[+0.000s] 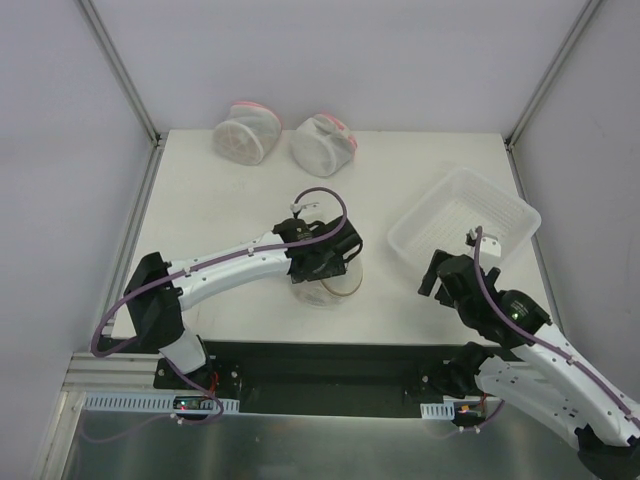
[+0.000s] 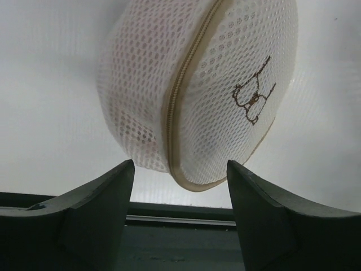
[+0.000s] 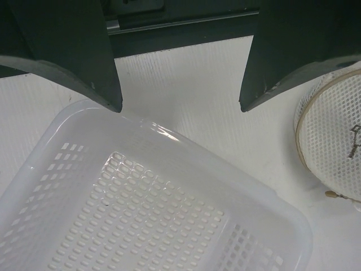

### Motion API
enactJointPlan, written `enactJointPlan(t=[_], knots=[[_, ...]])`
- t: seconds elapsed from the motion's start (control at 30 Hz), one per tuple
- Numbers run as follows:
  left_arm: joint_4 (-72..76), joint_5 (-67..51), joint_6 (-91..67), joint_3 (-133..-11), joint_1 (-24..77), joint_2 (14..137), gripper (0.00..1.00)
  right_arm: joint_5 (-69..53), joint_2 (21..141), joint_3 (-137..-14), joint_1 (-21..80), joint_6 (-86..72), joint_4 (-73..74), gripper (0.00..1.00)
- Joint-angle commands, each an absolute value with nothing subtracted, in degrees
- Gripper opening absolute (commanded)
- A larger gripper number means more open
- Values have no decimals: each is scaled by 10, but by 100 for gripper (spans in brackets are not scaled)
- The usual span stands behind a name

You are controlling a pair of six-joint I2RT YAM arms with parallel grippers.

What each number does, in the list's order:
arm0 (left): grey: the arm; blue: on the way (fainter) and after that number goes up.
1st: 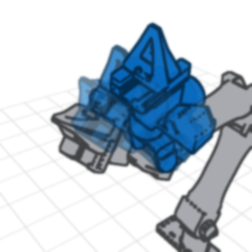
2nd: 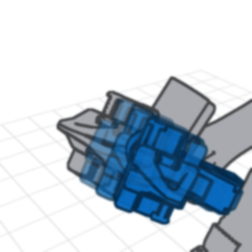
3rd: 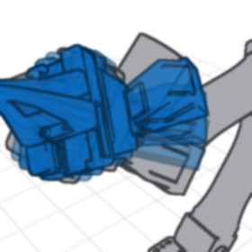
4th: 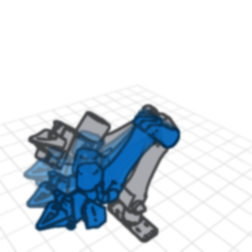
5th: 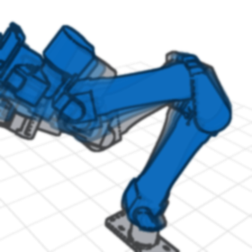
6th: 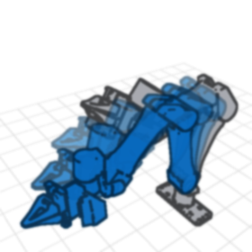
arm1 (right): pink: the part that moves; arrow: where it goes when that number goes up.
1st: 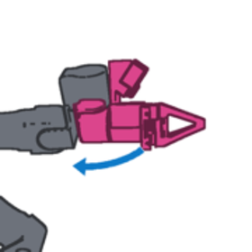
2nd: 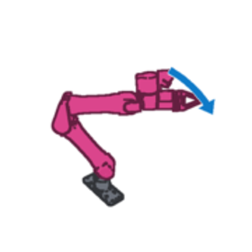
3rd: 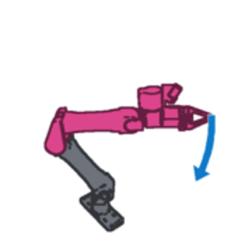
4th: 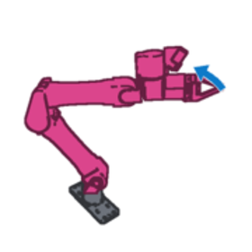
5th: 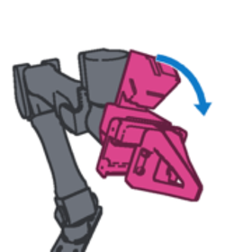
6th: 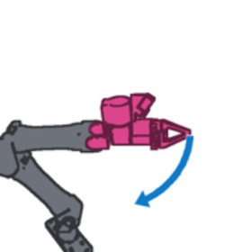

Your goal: Unzip the laundry bag and remove the bra

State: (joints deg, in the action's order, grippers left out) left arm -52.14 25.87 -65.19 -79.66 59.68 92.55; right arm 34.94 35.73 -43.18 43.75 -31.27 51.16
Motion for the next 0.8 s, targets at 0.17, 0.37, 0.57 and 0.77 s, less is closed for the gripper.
enactJointPlan(t=[0.17, 0.37, 0.57, 0.77], knots=[[-402, 172, -628, -737, 560, 907, 0, 337, 366, -437, 440, -300, 490, 89], [-351, 108, -380, -721, 491, 816, 0, 206, 383, -446, 438, -190, 405, 91], [-287, -249, -259, -655, 332, 760, 0, 50, 444, -493, 386, -135, 320, 96], [-197, -444, -271, -627, 280, 746, 0, -162, 516, -503, 308, -165, 201, 96]])
